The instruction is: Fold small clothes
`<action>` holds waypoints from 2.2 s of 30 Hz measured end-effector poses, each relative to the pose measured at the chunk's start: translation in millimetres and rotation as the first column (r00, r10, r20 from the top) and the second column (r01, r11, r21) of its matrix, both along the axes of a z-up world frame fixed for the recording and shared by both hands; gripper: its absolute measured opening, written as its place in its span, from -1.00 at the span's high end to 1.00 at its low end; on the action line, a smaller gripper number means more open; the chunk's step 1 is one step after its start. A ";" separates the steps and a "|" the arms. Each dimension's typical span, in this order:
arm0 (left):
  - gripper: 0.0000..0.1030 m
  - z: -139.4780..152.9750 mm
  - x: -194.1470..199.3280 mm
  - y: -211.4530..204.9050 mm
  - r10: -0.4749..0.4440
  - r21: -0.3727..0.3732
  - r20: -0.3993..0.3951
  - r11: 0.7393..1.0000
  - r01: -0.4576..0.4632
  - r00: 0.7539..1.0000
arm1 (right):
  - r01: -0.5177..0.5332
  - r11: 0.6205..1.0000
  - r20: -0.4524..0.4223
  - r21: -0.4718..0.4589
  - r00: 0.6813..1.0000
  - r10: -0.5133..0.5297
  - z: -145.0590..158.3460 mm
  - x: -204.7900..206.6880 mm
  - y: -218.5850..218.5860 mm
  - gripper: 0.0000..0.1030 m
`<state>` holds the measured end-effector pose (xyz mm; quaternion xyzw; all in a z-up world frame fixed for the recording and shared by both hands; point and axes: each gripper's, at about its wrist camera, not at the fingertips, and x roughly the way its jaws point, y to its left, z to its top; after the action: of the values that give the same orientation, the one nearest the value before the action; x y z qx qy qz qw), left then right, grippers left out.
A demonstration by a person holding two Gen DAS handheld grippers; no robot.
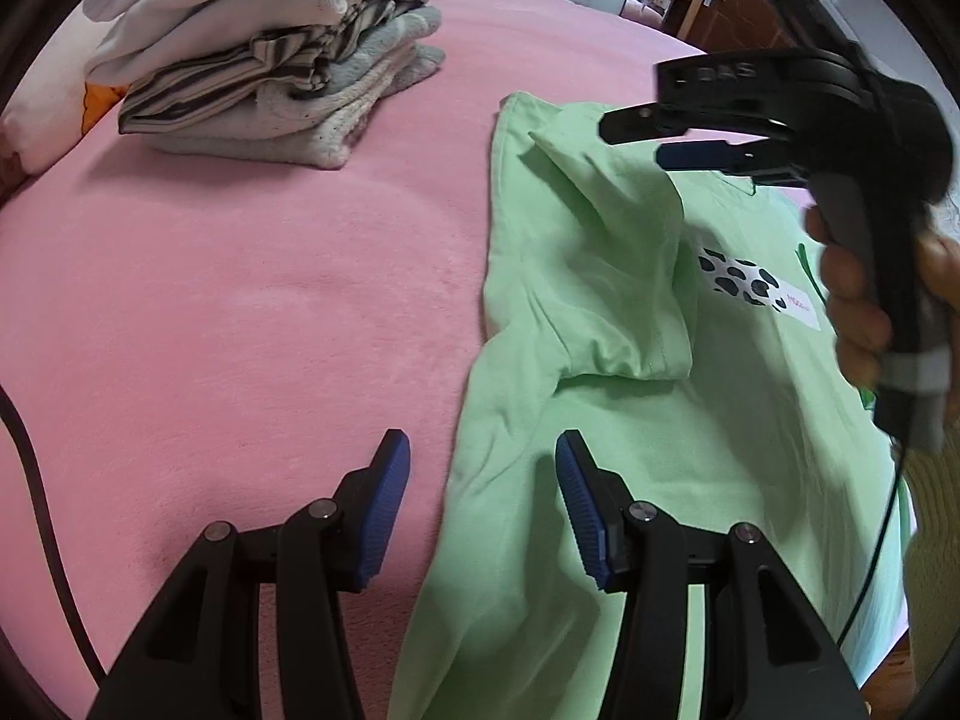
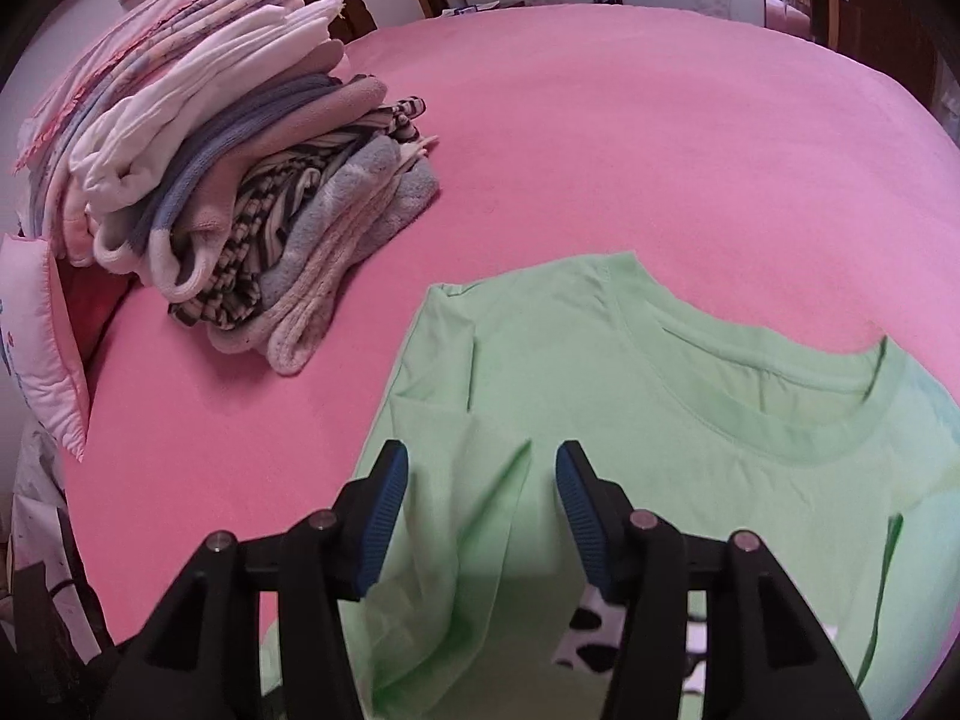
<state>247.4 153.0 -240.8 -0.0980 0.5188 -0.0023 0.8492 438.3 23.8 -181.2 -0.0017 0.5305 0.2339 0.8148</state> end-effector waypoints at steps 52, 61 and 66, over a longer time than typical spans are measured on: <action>0.03 -0.9 16.9 -12.0 0.041 0.051 0.054 0.998 -0.044 0.998 | -0.135 0.974 0.016 -0.183 0.990 0.140 0.7 68.2 74.8 0.20; 0.04 -10.6 16.8 12.7 0.154 0.013 0.069 0.988 -0.155 0.986 | -0.228 0.950 0.017 -0.212 0.971 0.237 -12.5 69.3 108.8 0.90; 0.03 -12.0 11.8 19.4 0.172 0.006 0.073 0.985 -0.173 0.982 | -0.223 0.950 0.052 -0.221 0.969 0.240 -12.6 65.0 118.6 0.90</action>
<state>259.2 172.4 -252.8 -0.1371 0.4772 0.0708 0.8652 503.3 142.4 -193.9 -0.1604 0.5162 0.2694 0.7970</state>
